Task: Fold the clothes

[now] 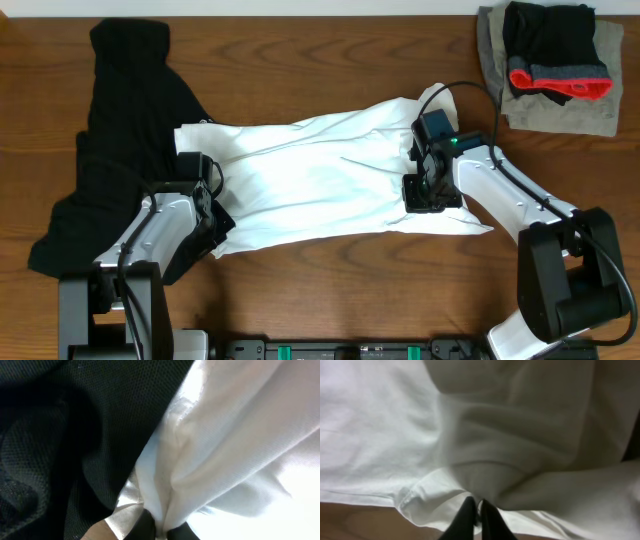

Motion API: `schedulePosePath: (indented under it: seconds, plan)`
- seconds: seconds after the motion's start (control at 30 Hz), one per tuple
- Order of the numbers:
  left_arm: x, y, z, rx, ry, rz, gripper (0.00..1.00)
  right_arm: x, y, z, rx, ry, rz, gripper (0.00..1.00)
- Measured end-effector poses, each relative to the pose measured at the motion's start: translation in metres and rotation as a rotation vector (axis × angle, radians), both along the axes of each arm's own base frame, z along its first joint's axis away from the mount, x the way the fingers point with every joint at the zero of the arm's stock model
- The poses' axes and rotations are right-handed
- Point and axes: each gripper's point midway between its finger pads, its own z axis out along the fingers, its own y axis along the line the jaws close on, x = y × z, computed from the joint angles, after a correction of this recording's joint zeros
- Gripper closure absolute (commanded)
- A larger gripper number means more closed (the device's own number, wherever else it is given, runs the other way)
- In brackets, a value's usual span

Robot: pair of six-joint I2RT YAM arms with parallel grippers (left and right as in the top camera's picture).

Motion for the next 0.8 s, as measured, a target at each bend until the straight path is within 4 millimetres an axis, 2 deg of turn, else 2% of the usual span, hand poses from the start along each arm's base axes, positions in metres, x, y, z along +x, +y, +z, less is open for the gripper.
schedulePosePath:
  seconds: [0.23, 0.33, 0.43, 0.63, 0.7, 0.8]
  plan:
    - [-0.002, 0.000, 0.001, 0.002, 0.011, -0.031, 0.94, -0.002, -0.002, 0.001, -0.003, 0.011, -0.003, 0.99]
    - [-0.019, 0.003, 0.005, 0.012, 0.076, -0.050, 0.94, -0.006, -0.007, 0.009, -0.009, 0.036, -0.010, 0.99]
    - [-0.025, 0.004, 0.020, 0.018, 0.068, -0.061, 0.94, -0.001, -0.009, 0.030, -0.001, 0.012, -0.014, 0.99]
    - [-0.012, 0.004, 0.069, 0.029, -0.124, -0.079, 0.94, 0.016, -0.006, 0.106, 0.050, -0.175, -0.011, 0.99]
    - [-0.011, 0.004, 0.079, 0.031, -0.166, -0.085, 0.94, 0.019, -0.006, 0.122, 0.064, -0.223, -0.009, 0.99]
    - [-0.008, 0.004, 0.087, 0.035, -0.211, -0.100, 0.94, 0.025, -0.004, 0.134, 0.076, -0.274, 0.005, 0.99]
